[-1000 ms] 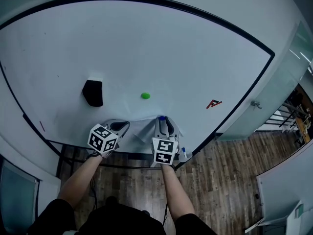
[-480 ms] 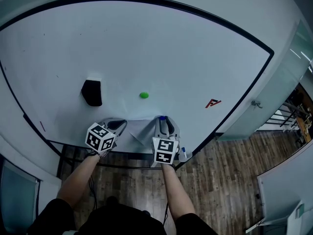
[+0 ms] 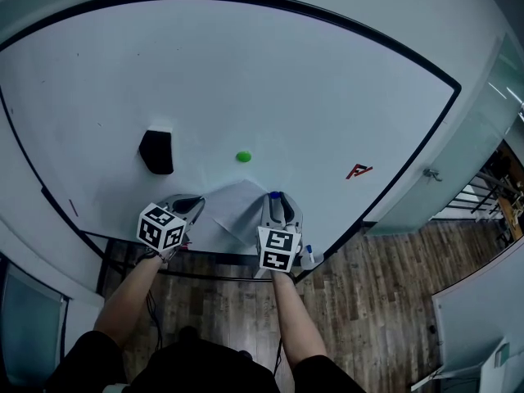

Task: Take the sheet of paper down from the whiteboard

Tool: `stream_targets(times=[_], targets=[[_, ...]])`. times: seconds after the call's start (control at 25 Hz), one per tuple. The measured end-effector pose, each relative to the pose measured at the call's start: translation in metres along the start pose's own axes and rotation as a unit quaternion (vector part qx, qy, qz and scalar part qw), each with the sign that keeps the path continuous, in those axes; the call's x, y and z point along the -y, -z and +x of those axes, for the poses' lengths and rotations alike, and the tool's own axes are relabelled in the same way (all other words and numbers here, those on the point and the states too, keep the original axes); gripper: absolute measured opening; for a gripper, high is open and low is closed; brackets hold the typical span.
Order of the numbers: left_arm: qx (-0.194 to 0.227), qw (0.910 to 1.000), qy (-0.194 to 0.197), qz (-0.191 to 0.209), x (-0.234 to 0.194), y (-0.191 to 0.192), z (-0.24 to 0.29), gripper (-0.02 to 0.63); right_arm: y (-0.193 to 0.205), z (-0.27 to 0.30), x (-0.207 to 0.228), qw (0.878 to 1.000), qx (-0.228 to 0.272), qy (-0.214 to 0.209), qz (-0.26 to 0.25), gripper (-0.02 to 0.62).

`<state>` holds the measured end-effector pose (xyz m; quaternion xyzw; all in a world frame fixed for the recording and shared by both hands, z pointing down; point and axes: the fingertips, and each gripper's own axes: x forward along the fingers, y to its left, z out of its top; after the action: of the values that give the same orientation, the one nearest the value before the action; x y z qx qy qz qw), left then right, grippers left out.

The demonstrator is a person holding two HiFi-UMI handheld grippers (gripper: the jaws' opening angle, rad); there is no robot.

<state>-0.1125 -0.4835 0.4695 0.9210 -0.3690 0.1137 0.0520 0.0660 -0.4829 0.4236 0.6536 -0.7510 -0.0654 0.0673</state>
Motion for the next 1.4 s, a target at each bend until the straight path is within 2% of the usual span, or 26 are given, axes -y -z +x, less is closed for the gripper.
stream_targets(times=[0.2, 0.56, 1.2, 1.4], targets=[[-0.010, 0.9998, -0.013, 0.009, -0.007, 0.007, -0.010, 0.021, 0.000, 0.000, -0.001, 1.000, 0.006, 0.007, 0.004, 0.130], [-0.027, 0.9991, -0.024, 0.024, -0.006, 0.017, -0.020, 0.021, 0.009, -0.010, -0.008, 1.000, 0.005, -0.013, 0.019, 0.158], [-0.029, 0.9987, -0.038, 0.017, 0.032, 0.023, -0.024, 0.021, 0.034, -0.051, 0.015, 0.999, -0.014, -0.039, 0.031, 0.156], [-0.030, 0.9984, -0.045, 0.014, 0.049, 0.028, -0.023, 0.021, 0.041, -0.068, 0.024, 0.998, -0.015, -0.050, 0.026, 0.081]])
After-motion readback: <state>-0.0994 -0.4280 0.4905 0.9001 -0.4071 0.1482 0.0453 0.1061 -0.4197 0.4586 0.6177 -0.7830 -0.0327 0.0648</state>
